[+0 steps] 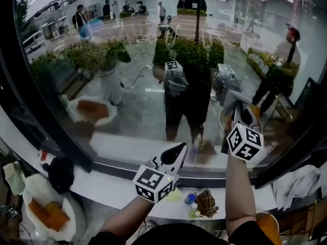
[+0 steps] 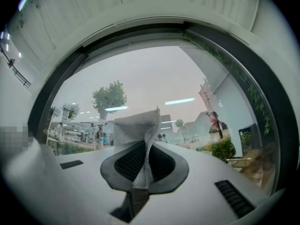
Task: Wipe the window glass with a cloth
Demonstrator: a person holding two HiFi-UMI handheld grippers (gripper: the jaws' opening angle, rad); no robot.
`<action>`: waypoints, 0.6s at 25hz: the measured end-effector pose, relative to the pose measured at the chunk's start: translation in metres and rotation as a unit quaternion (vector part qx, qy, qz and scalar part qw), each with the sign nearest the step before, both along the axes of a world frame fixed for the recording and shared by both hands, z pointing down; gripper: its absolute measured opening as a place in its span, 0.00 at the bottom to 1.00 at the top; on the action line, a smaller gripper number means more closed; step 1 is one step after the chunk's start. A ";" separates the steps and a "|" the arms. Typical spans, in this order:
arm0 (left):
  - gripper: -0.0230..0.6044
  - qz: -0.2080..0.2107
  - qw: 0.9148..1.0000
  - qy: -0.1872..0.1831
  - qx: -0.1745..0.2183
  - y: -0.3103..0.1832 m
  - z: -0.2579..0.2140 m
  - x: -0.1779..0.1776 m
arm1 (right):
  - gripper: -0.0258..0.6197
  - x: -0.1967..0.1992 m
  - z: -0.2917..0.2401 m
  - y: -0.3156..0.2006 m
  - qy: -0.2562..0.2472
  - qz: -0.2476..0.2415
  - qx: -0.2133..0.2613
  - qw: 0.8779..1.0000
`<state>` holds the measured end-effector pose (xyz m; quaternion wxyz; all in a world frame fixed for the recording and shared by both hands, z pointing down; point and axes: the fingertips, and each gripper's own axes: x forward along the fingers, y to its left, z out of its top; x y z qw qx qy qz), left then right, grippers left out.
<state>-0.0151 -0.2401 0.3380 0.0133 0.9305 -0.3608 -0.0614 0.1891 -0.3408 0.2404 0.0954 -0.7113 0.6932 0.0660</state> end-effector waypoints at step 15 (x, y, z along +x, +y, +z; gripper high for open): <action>0.05 -0.041 0.999 0.000 -0.014 -0.004 0.014 -0.139 | 0.10 -0.171 0.001 -0.025 0.020 -0.035 0.004 0.999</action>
